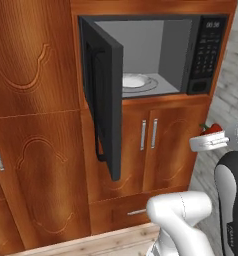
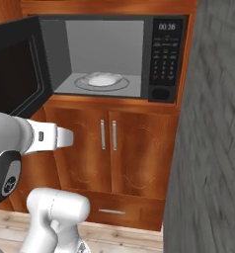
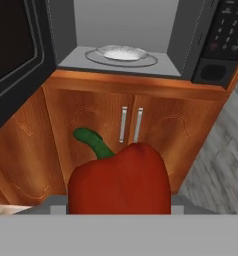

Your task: Pick the bell pepper from the counter and place it in the microwave. Then turn on the microwave.

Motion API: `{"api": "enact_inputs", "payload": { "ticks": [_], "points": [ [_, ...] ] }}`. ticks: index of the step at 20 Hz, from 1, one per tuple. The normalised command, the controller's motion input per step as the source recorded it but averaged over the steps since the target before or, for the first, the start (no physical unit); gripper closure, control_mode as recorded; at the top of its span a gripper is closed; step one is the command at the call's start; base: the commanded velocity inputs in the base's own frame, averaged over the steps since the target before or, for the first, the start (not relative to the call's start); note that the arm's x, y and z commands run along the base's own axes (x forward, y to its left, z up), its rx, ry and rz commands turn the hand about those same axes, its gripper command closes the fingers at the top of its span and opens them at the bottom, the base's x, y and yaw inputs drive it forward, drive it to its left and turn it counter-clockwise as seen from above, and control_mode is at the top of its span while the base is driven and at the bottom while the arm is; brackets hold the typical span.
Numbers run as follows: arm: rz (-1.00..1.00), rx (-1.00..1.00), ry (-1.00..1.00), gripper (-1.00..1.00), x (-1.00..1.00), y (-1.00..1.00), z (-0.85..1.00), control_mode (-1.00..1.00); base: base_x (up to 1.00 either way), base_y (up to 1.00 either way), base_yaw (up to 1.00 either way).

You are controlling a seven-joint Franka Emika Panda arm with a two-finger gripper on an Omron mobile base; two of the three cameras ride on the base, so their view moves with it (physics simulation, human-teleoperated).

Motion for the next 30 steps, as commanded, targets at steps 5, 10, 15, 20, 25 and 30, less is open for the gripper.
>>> {"api": "enact_inputs", "payload": {
  "ticks": [5, 10, 15, 20, 25, 30],
  "points": [
    [0.00, 0.00, 0.00, 1.00, 0.00, 0.00, 0.00, 1.00, 0.33, -0.23, -0.02],
    [0.00, 0.00, 0.00, 1.00, 0.00, 0.00, 0.00, 1.00, 0.30, -0.18, -0.01],
    [0.00, 0.00, 0.00, 1.00, 0.00, 0.00, 0.00, 1.00, 0.31, -0.16, -0.01],
    [0.00, 0.00, 0.00, 1.00, 0.00, 0.00, 0.00, 1.00, 0.36, -0.11, -0.01],
    [0.00, 0.00, 0.00, 1.00, 0.00, 0.00, 0.00, 1.00, 0.44, -0.02, 0.00],
    [0.00, 0.00, 0.00, 1.00, 0.00, 0.00, 0.00, 1.00, 0.43, -0.05, 0.00]
  ]
}}
